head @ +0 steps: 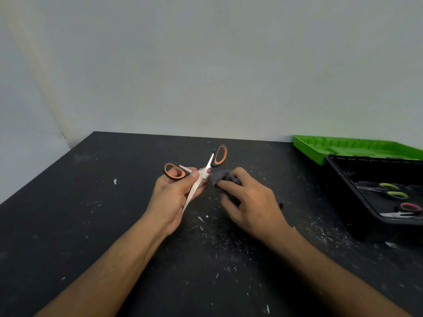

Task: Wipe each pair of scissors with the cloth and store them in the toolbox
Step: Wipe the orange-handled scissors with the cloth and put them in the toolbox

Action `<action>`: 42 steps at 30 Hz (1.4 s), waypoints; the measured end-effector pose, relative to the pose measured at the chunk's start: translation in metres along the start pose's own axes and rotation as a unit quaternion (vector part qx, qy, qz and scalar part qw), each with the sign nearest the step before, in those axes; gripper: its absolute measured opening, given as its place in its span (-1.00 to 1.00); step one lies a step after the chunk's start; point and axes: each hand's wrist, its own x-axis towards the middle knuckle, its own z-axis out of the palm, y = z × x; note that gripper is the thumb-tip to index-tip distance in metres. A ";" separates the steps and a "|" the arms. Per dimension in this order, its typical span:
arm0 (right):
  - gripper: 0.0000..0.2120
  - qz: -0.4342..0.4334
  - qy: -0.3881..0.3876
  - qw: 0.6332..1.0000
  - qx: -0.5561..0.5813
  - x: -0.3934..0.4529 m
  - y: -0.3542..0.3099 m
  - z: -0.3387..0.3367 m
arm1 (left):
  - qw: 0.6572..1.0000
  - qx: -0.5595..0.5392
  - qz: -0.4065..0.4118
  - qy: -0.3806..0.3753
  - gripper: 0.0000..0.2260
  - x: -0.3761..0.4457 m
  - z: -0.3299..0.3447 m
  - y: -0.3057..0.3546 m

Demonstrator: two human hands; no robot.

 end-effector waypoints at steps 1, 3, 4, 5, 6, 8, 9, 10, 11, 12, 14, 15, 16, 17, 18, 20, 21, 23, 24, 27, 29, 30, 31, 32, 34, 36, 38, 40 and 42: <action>-0.76 0.017 0.002 1.000 -0.008 -0.004 0.007 -0.001 | 1.000 -0.003 0.001 0.010 -0.91 0.002 -0.004 0.002; -0.80 0.047 0.035 0.998 -0.014 -0.009 0.017 -0.010 | 1.000 0.008 -0.002 0.017 -0.91 0.005 -0.006 0.002; -0.82 0.051 0.063 0.997 -0.006 -0.009 0.016 -0.015 | 1.000 0.016 -0.005 0.017 -0.91 0.006 -0.004 0.000; -0.84 0.044 0.088 0.995 0.005 -0.007 0.012 -0.019 | 1.000 0.022 -0.007 0.014 -0.90 0.004 -0.001 -0.003; -0.84 0.030 0.101 0.994 0.016 -0.003 0.004 -0.020 | 1.000 0.023 -0.010 0.009 -0.89 0.002 0.003 -0.005; -0.80 -0.001 0.082 0.996 0.033 0.008 -0.015 -0.015 | 1.000 0.022 -0.004 -0.018 -0.87 -0.004 0.010 -0.008; -0.78 -0.008 0.063 0.997 0.037 0.011 -0.022 -0.009 | 0.999 0.023 0.000 -0.033 -0.85 -0.006 0.011 -0.007; -0.77 -0.010 0.048 0.998 0.038 0.012 -0.026 -0.003 | 0.999 0.023 0.000 -0.043 -0.83 -0.007 0.011 -0.006; -0.76 -0.012 0.038 0.999 0.036 0.011 -0.024 0.002 | 0.999 0.020 -0.004 -0.046 -0.82 -0.008 0.011 -0.005; -0.76 -0.014 0.028 0.999 0.028 0.008 -0.018 0.005 | 0.999 0.012 -0.009 -0.042 -0.83 -0.008 0.009 -0.005; -0.77 -0.014 0.010 1.000 0.006 -0.001 -0.002 0.005 | 1.000 -0.007 -0.020 -0.019 -0.84 -0.005 0.007 -0.004; -0.77 -0.005 0.009 1.000 -0.007 -0.006 0.006 0.002 | 1.000 -0.015 -0.024 -0.010 -0.85 -0.003 0.005 -0.004; -0.77 0.011 0.015 1.000 -0.015 -0.010 0.011 -0.002 | 0.999 -0.022 -0.026 -0.006 -0.86 -0.001 0.004 -0.004; -0.77 0.025 0.030 0.999 -0.015 -0.013 0.015 -0.006 | 0.999 -0.027 -0.027 -0.006 -0.87 0.000 0.004 -0.005; -0.79 0.033 0.050 0.998 -0.005 -0.014 0.014 -0.009 | 0.999 -0.031 -0.030 -0.008 -0.88 0.001 0.004 -0.005; -0.82 0.024 0.084 0.996 0.018 -0.011 0.002 -0.011 | 0.998 -0.052 -0.045 -0.014 -0.87 0.000 0.007 -0.008; -0.81 0.014 0.083 0.996 0.021 -0.007 -0.007 -0.008 | 0.996 -0.067 -0.059 -0.017 -0.85 0.000 0.008 -0.009; -0.80 -0.001 0.052 0.999 0.016 0.000 -0.023 0.002 | 0.992 -0.094 -0.084 -0.026 -0.82 -0.001 0.009 -0.009; -0.80 -0.002 0.034 0.999 0.016 0.002 -0.027 0.008 | 0.989 -0.108 -0.093 -0.029 -0.83 -0.001 0.008 -0.008; -0.81 -0.029 -0.024 0.999 0.024 -0.003 -0.028 0.020 | 0.984 -0.138 -0.114 -0.024 -0.87 0.002 0.003 -0.004; -0.77 -0.065 -0.070 0.995 0.016 -0.009 -0.028 0.022 | 0.983 -0.133 -0.127 -0.025 -0.87 0.000 0.003 -0.004; -0.77 -0.072 -0.088 0.993 0.020 -0.012 -0.029 0.021 | 0.983 -0.129 -0.132 -0.024 -0.87 0.000 0.003 -0.005; -0.77 -0.076 -0.101 0.991 0.034 -0.012 -0.028 0.017 | 0.983 -0.126 -0.134 -0.023 -0.86 0.000 0.004 -0.007; -0.79 -0.081 -0.114 0.989 0.054 -0.012 -0.026 0.011 | 0.983 -0.123 -0.133 -0.024 -0.86 0.000 0.004 -0.008; -0.80 -0.102 -0.135 0.983 0.072 -0.008 -0.020 -0.002 | 0.986 -0.112 -0.117 -0.026 -0.87 0.001 0.003 -0.009; -0.81 -0.094 -0.089 0.989 0.070 0.001 -0.014 -0.012 | 0.990 -0.105 -0.093 -0.029 -0.88 0.004 0.003 -0.010; -0.80 -0.055 -0.016 0.997 0.048 0.013 -0.011 -0.013 | 0.991 -0.103 -0.082 -0.027 -0.87 0.004 0.006 -0.012; -0.78 -0.043 -0.001 0.999 0.022 0.016 -0.011 -0.003 | 0.991 -0.105 -0.085 -0.023 -0.85 0.003 0.006 -0.014; -0.78 -0.055 -0.038 0.997 0.031 0.006 -0.013 0.007 | 0.989 -0.117 -0.093 -0.017 -0.84 0.003 0.004 -0.013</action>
